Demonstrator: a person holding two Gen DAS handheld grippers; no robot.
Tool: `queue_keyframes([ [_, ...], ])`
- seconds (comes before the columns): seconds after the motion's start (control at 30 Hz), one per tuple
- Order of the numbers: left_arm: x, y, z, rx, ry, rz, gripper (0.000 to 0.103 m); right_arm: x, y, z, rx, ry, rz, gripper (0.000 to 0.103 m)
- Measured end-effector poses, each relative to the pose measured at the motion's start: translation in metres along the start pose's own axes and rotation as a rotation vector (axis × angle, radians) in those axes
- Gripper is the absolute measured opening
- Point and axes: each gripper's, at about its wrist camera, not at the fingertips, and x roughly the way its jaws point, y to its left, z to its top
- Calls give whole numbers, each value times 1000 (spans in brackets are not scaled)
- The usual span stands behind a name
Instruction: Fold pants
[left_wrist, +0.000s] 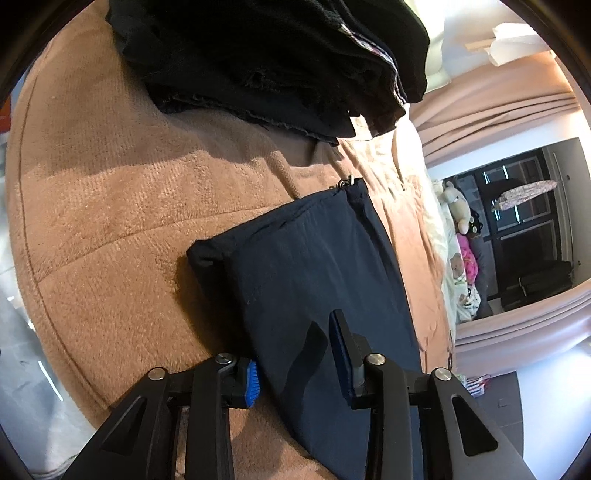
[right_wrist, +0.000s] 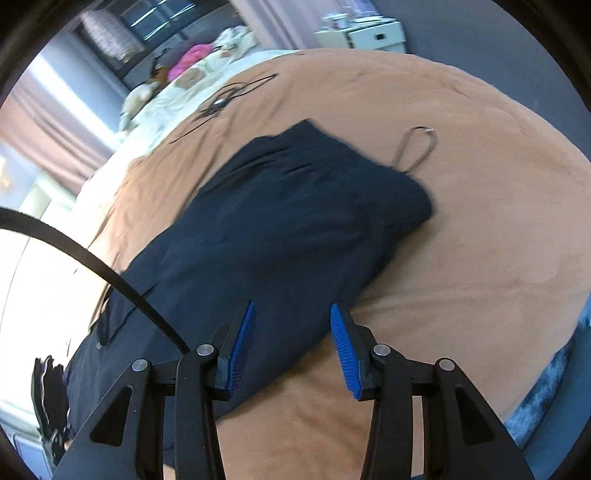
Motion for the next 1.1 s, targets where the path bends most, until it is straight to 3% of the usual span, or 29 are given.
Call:
queue_keyframes([
  [0.13,1,8,1,-28,7,-3,6,7,31,-9,-75,17,45,41],
  [0.23,-4,6,1,-21,2,-8,3,13,58,-15,-147,33,85,41],
  [0.53,-22,-24,7,36,-21,-46,2,33,127,-23,-292,112,225,41],
  [1.1,-38,-68,22,92,-30,-142,2,103,226,-74,-506,249,294,41],
])
